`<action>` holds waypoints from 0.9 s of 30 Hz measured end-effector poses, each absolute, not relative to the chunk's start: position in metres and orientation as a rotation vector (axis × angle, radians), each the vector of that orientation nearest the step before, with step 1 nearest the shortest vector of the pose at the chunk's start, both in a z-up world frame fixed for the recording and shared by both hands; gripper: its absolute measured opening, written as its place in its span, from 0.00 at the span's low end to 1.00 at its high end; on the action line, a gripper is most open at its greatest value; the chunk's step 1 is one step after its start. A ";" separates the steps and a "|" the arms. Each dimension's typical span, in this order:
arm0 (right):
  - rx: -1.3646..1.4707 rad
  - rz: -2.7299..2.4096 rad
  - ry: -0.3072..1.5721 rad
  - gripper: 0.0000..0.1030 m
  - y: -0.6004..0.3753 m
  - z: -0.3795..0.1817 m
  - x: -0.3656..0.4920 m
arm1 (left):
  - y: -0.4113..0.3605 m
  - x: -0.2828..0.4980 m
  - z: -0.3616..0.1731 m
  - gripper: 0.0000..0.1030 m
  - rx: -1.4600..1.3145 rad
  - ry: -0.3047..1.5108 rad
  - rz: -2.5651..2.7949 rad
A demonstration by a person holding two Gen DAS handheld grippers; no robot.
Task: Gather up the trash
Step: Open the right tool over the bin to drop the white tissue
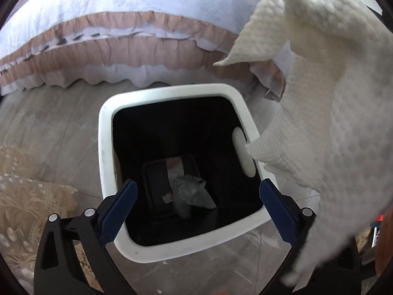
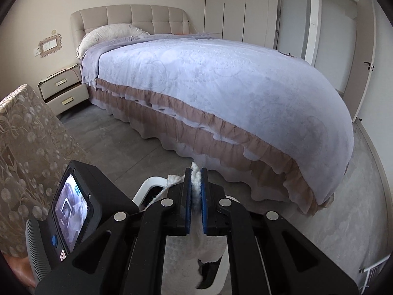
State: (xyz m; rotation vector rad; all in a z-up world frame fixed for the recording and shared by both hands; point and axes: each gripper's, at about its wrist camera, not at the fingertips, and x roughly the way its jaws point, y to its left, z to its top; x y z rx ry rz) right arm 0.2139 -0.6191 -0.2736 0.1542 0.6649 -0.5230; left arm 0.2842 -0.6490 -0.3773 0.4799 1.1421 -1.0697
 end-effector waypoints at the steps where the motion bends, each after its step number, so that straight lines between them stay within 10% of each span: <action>1: 0.158 -0.522 0.665 0.08 -0.620 -0.274 0.214 | -0.648 0.285 -0.377 0.95 0.487 1.134 -1.060; 17: 0.223 -0.477 0.696 0.08 -0.625 -0.317 0.238 | -0.571 0.330 -0.339 0.95 0.409 0.967 -0.682; 19: 0.241 -0.482 0.698 0.15 -0.626 -0.326 0.239 | -0.569 0.333 -0.334 0.95 0.398 0.959 -0.676; 24: 0.235 -0.483 0.729 0.88 -0.623 -0.340 0.242 | -0.565 0.336 -0.325 0.95 0.371 0.933 -0.678; 27: 0.168 -0.493 0.755 0.96 -0.616 -0.342 0.242 | -0.561 0.333 -0.317 0.95 0.342 0.919 -0.689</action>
